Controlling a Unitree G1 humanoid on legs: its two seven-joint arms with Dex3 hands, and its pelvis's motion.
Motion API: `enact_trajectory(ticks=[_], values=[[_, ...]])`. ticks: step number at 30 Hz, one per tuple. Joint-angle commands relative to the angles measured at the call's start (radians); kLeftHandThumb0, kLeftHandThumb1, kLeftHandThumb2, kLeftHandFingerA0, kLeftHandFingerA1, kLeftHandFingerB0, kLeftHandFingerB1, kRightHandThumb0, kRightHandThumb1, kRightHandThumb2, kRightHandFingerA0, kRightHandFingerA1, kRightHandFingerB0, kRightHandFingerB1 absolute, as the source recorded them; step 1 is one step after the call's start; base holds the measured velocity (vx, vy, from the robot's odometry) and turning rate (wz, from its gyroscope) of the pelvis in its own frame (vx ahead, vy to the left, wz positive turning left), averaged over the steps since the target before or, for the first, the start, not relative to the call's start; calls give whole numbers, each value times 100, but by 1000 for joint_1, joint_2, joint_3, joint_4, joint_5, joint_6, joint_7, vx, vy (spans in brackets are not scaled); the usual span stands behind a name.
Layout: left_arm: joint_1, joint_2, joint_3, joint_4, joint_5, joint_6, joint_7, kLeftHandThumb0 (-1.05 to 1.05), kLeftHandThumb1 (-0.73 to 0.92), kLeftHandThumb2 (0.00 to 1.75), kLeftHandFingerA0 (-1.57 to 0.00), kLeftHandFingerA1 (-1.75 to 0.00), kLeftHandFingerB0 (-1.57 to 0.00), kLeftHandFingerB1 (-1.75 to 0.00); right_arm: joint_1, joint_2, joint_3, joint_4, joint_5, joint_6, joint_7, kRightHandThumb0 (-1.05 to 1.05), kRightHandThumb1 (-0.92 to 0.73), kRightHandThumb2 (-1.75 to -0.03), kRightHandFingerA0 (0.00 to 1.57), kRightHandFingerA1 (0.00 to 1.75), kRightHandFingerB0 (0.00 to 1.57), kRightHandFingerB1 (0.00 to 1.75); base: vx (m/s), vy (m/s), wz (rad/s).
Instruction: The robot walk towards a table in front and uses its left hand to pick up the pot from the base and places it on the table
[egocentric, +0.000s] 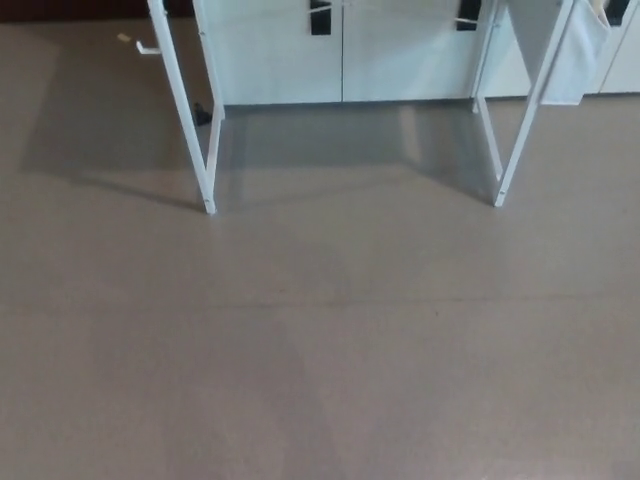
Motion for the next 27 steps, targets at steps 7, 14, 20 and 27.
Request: enact_trajectory(ticks=[7, 14, 20, 27], values=[[36, 14, -16, 18, 39, -50, 30, -24, 41, 52, -49, -40, -37, -34, 14, -15, 28, 25, -36, -29, -30, -15, -48, -53, 65, 53, 50, 45, 196, 187, -1], [25, 18, -13, 29, 33, -68, 32, -30, 38, 60, -48, -47, -35, -40, 4, -13, 34, 24, -39, -25, -34, -15, -47, -53, 63, 51, 51, 45, 222, 118, 5], [31, 30, -28, 5, 50, -64, 38, -33, 37, 62, -46, -46, -35, -41, 17, -6, 33, 14, -38, -31, -46, -13, -47, -53, 66, 52, 52, 46, 219, -67, 10], [16, 33, -29, 18, 45, -60, 32, -31, 38, 61, -46, -45, -36, -40, 1, -10, 44, 28, -49, -30, -53, -14, -47, -53, 64, 51, 52, 45, 294, -165, 13]])
